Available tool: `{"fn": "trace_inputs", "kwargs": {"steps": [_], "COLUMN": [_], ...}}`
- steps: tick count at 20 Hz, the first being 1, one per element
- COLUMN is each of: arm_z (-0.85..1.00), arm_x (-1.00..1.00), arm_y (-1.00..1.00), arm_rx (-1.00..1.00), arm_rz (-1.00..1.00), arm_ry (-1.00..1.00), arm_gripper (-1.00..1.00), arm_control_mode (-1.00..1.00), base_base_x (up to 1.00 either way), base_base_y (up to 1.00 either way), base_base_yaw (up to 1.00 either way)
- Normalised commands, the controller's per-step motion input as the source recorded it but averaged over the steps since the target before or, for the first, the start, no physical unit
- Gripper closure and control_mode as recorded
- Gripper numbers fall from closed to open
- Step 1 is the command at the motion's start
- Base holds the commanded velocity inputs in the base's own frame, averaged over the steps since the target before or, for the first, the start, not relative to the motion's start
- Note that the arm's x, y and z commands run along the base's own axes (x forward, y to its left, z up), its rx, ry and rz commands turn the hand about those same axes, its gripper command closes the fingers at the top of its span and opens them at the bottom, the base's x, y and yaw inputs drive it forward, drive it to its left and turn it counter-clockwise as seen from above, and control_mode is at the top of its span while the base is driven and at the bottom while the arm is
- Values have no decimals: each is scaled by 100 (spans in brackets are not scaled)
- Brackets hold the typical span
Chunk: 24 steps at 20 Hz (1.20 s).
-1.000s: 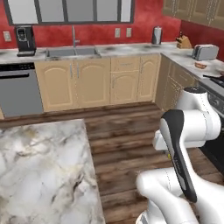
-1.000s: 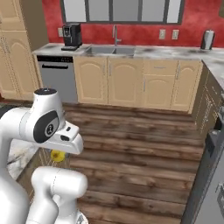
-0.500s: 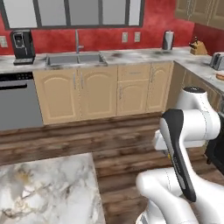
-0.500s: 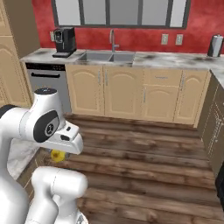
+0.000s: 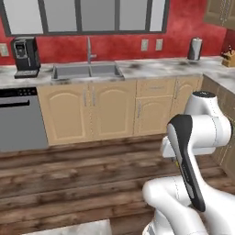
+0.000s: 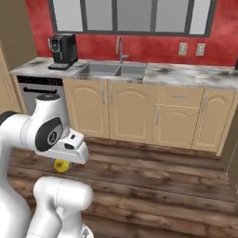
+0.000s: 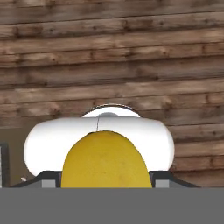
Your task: Place the cold items (lemon and mango) from the fridge in one tupperware on the dining counter. Place the warm items (kebab skewer and hot dog) in the stove area in another tupperware.
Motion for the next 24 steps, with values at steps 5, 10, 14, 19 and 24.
{"fn": "trace_inputs", "kwargs": {"steps": [5, 10, 14, 19, 24], "arm_z": [0, 0, 0, 0, 0], "arm_x": [0, 0, 0, 0, 0], "arm_y": [0, 0, 0, 0, 0], "arm_rx": [0, 0, 0, 0, 0], "arm_rz": [0, 0, 0, 0, 0], "arm_ry": [0, 0, 0, 0, 0], "arm_gripper": [100, 100, 100, 100, 100], "arm_control_mode": [100, 100, 100, 100, 100], "base_base_x": [100, 93, 81, 84, 87], "base_base_y": [-11, -14, -19, -13, -15], "base_base_yaw": [29, 71, 83, 82, 82]}}
